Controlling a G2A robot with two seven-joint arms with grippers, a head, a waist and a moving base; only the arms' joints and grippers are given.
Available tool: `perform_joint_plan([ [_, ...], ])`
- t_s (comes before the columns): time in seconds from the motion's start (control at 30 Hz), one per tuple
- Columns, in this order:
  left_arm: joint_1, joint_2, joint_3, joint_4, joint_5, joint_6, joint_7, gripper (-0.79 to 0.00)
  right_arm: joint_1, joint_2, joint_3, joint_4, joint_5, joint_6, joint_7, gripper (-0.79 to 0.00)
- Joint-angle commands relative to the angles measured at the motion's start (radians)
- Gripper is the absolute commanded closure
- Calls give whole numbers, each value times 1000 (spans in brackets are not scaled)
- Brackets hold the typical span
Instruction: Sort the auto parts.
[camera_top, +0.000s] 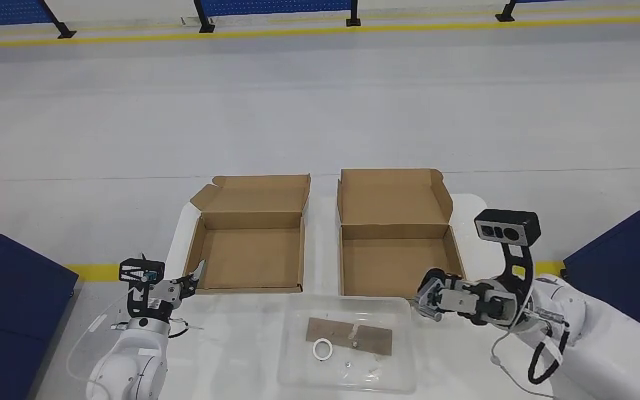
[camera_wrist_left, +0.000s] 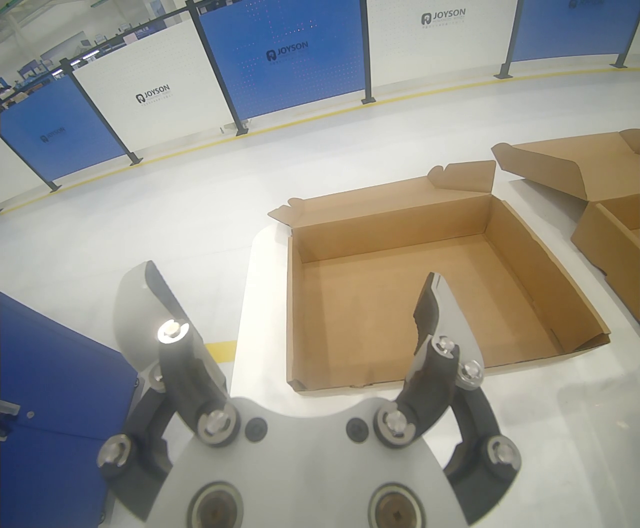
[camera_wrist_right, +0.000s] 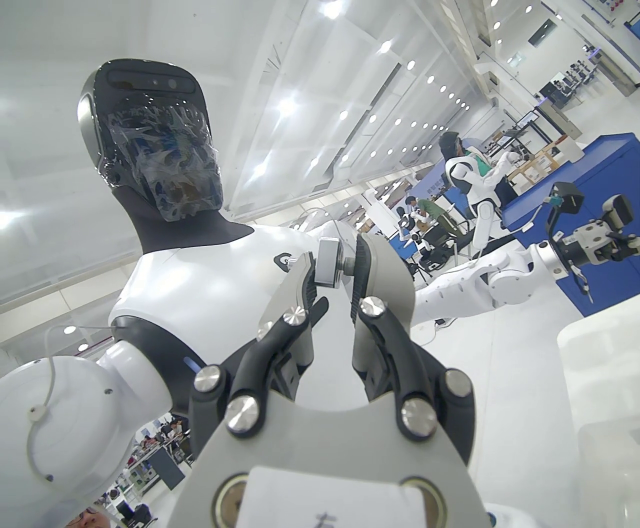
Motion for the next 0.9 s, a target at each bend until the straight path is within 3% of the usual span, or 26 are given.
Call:
perform_joint_plan([
  [0.0,0,0,0,0,0,0,0,-785,0,0,-1,1,0,0,0,0],
  [0.3,0,0,0,0,0,0,0,-785,-14,-13,-6,-44,52,34,-14,0],
  [0.57,0,0,0,0,0,0,0,-785,-9,-47,15,-61,337,151,151,0],
  [0.87,0,0,0,0,0,0,0,-785,-22,-108,73,-77,485,280,279,0],
])
